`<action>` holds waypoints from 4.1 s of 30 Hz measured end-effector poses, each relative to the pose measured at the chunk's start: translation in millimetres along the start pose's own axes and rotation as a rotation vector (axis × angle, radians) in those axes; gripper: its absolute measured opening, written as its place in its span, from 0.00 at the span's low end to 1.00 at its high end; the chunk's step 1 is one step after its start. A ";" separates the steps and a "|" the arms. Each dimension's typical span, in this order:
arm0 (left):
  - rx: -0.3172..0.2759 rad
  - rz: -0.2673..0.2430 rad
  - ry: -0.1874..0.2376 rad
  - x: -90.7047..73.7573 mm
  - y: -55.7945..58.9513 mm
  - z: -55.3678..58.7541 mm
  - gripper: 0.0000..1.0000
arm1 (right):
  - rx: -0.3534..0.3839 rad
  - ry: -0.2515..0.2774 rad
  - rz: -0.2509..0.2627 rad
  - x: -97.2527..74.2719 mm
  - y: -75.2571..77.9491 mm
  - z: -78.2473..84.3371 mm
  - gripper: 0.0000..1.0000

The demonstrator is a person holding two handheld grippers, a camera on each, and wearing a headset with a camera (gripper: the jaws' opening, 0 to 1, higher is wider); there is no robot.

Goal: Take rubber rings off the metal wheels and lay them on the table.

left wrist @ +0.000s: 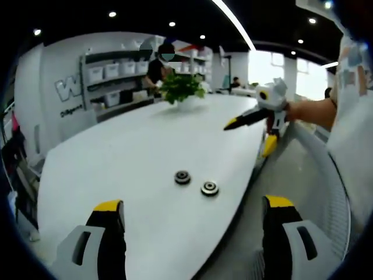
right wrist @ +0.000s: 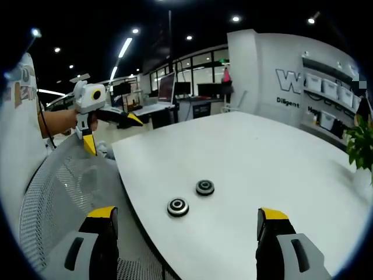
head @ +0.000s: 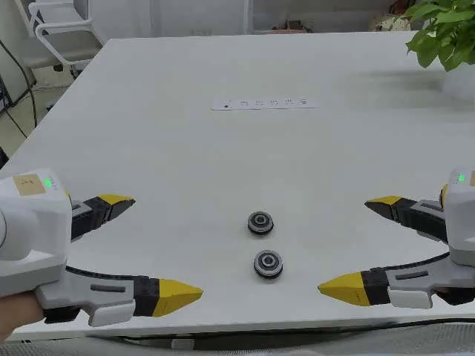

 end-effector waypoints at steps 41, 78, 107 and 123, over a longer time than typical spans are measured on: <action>0.067 0.025 -0.111 4.5 11.3 19.0 0.93 | -0.016 -0.019 -0.017 1.0 -5.1 6.3 0.99; 0.048 0.027 -0.093 4.8 5.0 13.2 0.91 | -0.038 -0.025 -0.034 3.4 -3.2 1.4 0.99; 0.057 0.075 -0.142 35.0 -4.9 15.4 0.90 | -0.095 -0.051 -0.065 29.8 9.2 -0.7 0.96; 0.061 0.123 -0.173 59.6 -4.2 15.7 0.88 | -0.112 -0.081 -0.087 43.6 20.4 8.3 0.95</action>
Point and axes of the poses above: the centre of the closed fingertips' face, and the gripper's own axes: x roughly forward along the fingers, y roughly to its right, z roughly out of its underside, the point moved 3 cm from there along -x, roughly backward along the fingers, and after that the axes turned 4 degrees about -x, right-handed, at the moved point
